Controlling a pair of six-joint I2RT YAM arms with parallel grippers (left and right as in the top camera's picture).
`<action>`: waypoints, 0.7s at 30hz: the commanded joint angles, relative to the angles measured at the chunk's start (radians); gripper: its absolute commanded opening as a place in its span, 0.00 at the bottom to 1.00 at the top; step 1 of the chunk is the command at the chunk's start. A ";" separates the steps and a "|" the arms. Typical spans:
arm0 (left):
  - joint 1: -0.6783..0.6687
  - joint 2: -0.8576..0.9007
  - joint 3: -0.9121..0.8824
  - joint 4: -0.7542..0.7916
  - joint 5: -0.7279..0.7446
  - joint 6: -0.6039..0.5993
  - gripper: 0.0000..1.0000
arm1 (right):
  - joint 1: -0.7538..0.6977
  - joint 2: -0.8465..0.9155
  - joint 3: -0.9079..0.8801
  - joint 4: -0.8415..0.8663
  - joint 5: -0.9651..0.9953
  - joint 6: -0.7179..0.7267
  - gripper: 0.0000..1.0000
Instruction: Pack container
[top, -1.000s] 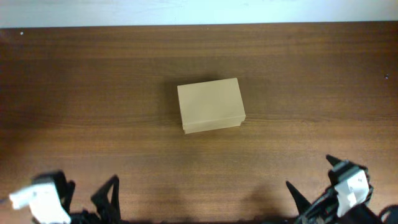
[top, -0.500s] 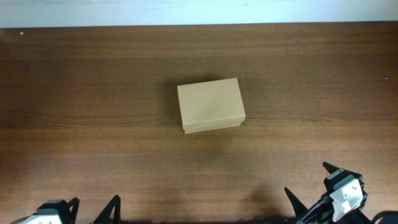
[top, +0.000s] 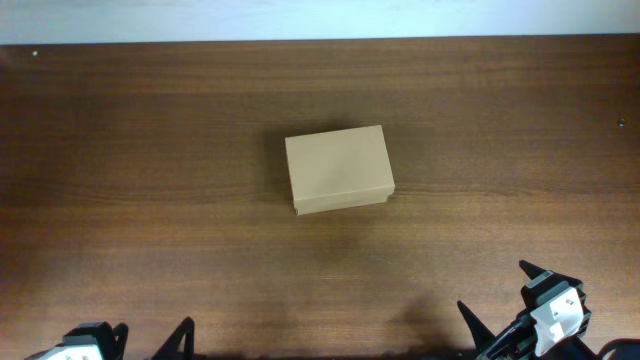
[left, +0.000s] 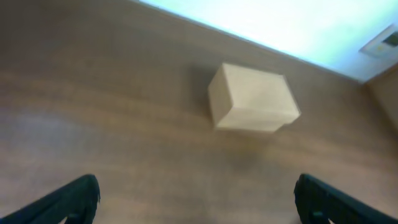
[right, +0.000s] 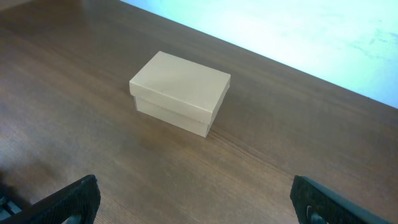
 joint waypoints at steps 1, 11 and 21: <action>0.003 -0.004 -0.007 0.002 -0.045 -0.010 1.00 | -0.005 -0.006 -0.005 0.006 0.002 -0.007 0.99; 0.027 -0.032 -0.195 0.186 -0.212 0.037 0.99 | -0.005 -0.006 -0.005 0.006 0.002 -0.007 0.99; 0.063 -0.161 -0.568 0.484 -0.209 0.179 1.00 | -0.005 -0.006 -0.005 0.006 0.002 -0.007 0.99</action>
